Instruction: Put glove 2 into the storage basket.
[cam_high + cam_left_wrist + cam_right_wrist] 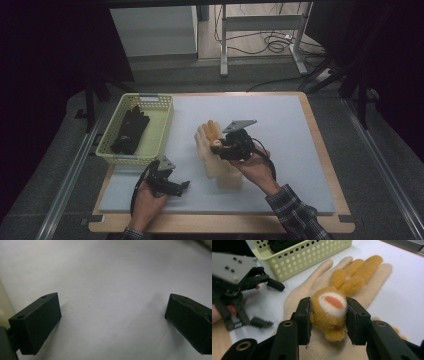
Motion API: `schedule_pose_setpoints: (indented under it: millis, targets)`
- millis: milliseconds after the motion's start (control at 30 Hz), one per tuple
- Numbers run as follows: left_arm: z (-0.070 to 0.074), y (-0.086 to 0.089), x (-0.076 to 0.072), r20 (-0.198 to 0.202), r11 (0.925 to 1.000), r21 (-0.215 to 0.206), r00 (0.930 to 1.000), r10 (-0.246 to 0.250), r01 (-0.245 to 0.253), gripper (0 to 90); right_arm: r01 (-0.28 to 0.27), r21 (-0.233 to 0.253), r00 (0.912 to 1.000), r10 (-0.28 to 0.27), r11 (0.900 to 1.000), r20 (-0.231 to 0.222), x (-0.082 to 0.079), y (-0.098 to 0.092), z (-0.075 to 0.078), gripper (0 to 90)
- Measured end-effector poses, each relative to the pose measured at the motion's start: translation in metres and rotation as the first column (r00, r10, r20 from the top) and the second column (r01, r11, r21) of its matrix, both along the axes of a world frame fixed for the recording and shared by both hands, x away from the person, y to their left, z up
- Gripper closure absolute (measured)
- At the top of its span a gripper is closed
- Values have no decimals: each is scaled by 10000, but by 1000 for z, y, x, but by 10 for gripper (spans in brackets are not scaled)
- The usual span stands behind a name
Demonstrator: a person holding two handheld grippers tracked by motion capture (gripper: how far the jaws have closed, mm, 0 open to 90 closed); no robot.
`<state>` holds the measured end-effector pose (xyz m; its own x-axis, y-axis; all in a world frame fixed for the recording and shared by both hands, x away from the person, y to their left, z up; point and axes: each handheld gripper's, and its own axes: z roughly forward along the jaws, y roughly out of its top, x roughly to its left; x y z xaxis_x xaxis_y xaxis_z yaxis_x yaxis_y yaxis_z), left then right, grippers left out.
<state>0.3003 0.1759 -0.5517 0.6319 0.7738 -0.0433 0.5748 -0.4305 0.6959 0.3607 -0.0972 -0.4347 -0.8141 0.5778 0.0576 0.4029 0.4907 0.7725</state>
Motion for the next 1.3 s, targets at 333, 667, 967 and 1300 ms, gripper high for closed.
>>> schedule_pose_setpoints:
  millis: [333, 667, 967, 1300]
  targets:
    - [0, 0, 0, 7, 10000, 5, 10000, -2, 2, 5, 977, -306, 9949, -984, 9947, -219, -14, -37, -33, 577]
    - [0, 0, 0, -15, 10000, 27, 10000, -19, 19, 5, -202, -1164, 9995, 228, 9930, 211, -10, -48, -50, 365]
    - [0, 0, 0, 4, 10000, -2, 10000, 1, -1, 5, -1878, -2372, 9781, 2035, 9531, 433, 9, -41, -57, 371]
    - [0, 0, 0, -6, 10000, 36, 10000, -29, 29, 5, -888, -1260, 9960, 883, 9880, -98, 7, -41, -50, 578]
